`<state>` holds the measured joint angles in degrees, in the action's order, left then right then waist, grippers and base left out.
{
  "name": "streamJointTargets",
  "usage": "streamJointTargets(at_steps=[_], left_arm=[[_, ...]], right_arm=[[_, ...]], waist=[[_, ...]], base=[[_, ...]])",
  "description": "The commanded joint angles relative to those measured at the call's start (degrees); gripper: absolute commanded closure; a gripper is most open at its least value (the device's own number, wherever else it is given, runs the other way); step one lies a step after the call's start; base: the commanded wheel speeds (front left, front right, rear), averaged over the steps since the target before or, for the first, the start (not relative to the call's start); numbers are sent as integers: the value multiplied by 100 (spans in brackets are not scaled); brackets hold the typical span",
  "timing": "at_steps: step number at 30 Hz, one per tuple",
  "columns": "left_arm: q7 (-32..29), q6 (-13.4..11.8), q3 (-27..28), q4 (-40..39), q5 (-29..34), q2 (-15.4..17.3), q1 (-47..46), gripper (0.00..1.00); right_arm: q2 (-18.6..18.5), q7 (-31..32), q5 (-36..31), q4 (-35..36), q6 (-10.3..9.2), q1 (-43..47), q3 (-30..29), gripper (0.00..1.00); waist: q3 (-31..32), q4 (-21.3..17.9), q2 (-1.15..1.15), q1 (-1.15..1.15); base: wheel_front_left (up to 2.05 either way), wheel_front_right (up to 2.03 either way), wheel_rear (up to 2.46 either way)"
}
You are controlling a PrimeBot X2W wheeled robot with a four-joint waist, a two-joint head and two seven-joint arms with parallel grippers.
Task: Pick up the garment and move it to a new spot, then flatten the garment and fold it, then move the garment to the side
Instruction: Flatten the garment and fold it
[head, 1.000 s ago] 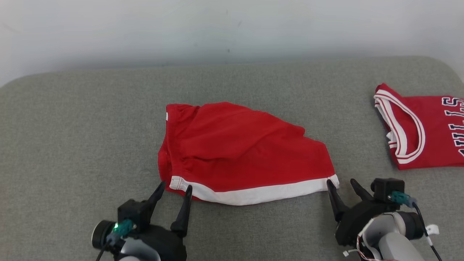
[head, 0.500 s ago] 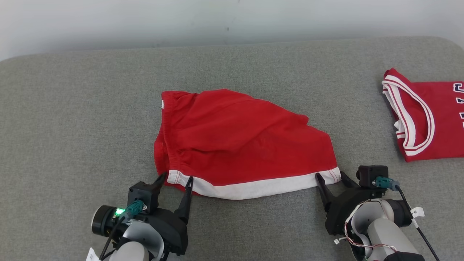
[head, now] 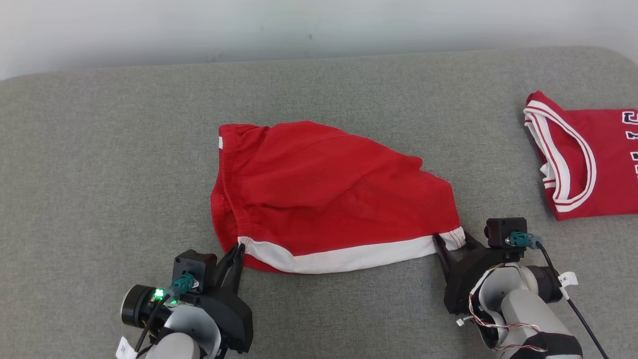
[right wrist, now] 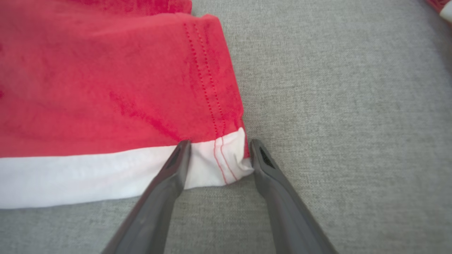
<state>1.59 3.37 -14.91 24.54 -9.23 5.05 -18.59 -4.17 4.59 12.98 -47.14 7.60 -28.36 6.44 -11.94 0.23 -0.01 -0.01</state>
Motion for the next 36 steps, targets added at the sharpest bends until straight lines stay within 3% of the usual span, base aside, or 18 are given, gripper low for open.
streamJointTargets(at_steps=[1, 2, 12, 18, 24, 31, 36], left_arm=[[-15, -24, 7, 58, -26, 22, -77, 100], [-36, -28, 5, 100, -32, 22, -96, 100], [235, 11, 57, 113, -330, -45, -192, 100], [486, 124, 176, -545, -765, -111, -366, 100], [256, 275, 265, -1392, -1429, -128, -875, 100], [-212, 379, 499, -1751, -2071, 130, -1770, 100], [-608, 408, 737, -1588, -2560, 603, -2773, 100]], right_arm=[[60, 238, -56, -346, -23, 233, 68, 72], [64, 216, -62, -356, -23, 222, 84, 100], [-52, -191, 273, 92, -24, 116, 106, 100], [-196, -347, 908, 1162, -21, 254, 120, 100], [-453, -163, 1521, 2756, -20, 95, 89, 100], [-437, 322, 1852, 3863, -21, -689, -12, 100], [-238, 814, 2298, 3866, -21, -1750, -31, 100]], waist=[[-14, -6, 1, 1], [-19, -11, 1, 1], [40, -10, 1, 1], [124, -11, 1, 1], [-10, -129, 1, 1], [-477, -385, 1, 1], [-1117, -584, 1, 1]], base=[[0, 0, 0], [0, 0, 0], [0, 0, 0], [0, 0, 0], [0, 0, 0], [0, 0, 0], [0, 0, 0]])
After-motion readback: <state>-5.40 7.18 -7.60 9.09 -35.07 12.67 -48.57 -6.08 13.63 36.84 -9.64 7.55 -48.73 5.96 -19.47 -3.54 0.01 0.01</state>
